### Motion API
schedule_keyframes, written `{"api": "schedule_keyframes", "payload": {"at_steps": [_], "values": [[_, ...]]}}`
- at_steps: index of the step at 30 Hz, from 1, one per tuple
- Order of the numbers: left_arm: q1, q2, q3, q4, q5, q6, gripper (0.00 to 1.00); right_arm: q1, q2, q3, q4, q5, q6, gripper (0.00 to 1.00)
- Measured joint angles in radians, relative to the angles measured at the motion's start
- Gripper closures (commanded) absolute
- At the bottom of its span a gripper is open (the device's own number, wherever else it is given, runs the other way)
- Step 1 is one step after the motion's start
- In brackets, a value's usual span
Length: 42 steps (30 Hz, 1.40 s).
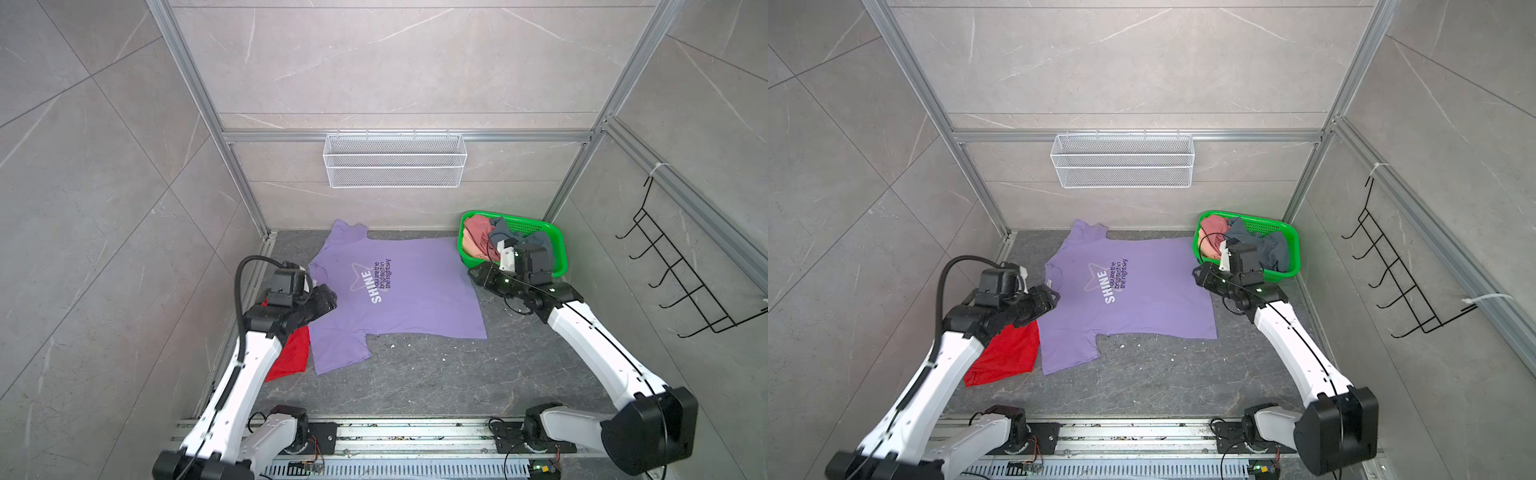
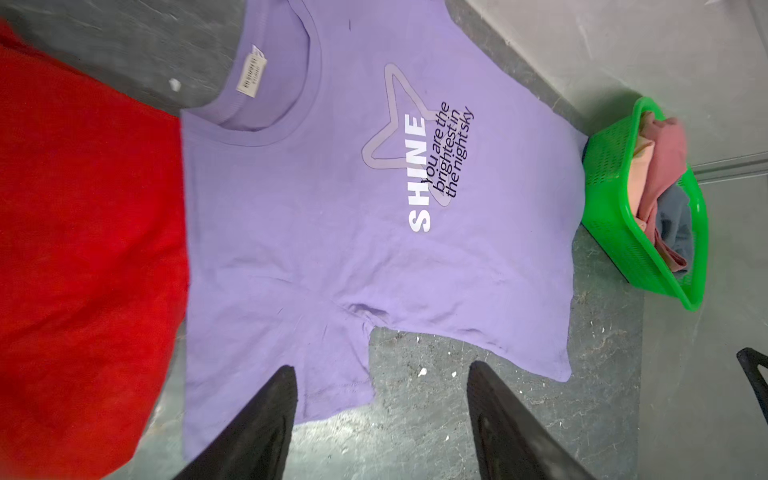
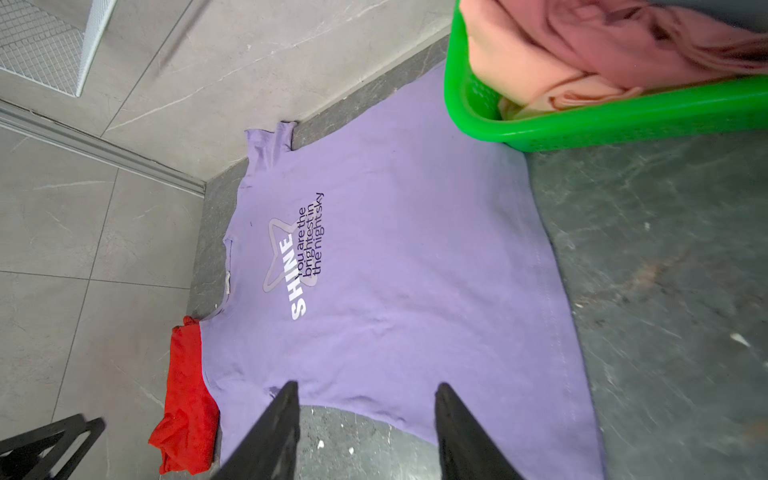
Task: Fold and stack the t-shirts
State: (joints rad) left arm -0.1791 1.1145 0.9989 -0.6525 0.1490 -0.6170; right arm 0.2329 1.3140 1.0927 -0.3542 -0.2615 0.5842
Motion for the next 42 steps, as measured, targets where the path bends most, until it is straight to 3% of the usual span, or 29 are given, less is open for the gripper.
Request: {"api": "schedule_keyframes", "payload": {"at_steps": [6,13,18,26,42], "values": [[-0.014,0.271,0.032,0.165,0.045,0.012,0.28,0.068,0.248,0.082,0.154,0.044,0.019,0.45],[-0.023,0.636,0.263,0.301,0.063,0.023,0.27,0.102,0.58,0.252,0.343,0.113,0.033,0.45],[-0.024,0.813,0.361,0.351,0.081,0.019,0.27,0.105,0.777,0.428,0.365,0.174,0.031,0.46],[-0.024,0.871,0.376,0.361,0.09,0.018,0.27,0.085,0.856,0.537,0.296,0.274,0.006,0.46],[-0.012,0.97,0.454,0.344,0.063,0.0,0.27,-0.024,0.87,0.526,0.319,0.286,0.022,0.47]]}}
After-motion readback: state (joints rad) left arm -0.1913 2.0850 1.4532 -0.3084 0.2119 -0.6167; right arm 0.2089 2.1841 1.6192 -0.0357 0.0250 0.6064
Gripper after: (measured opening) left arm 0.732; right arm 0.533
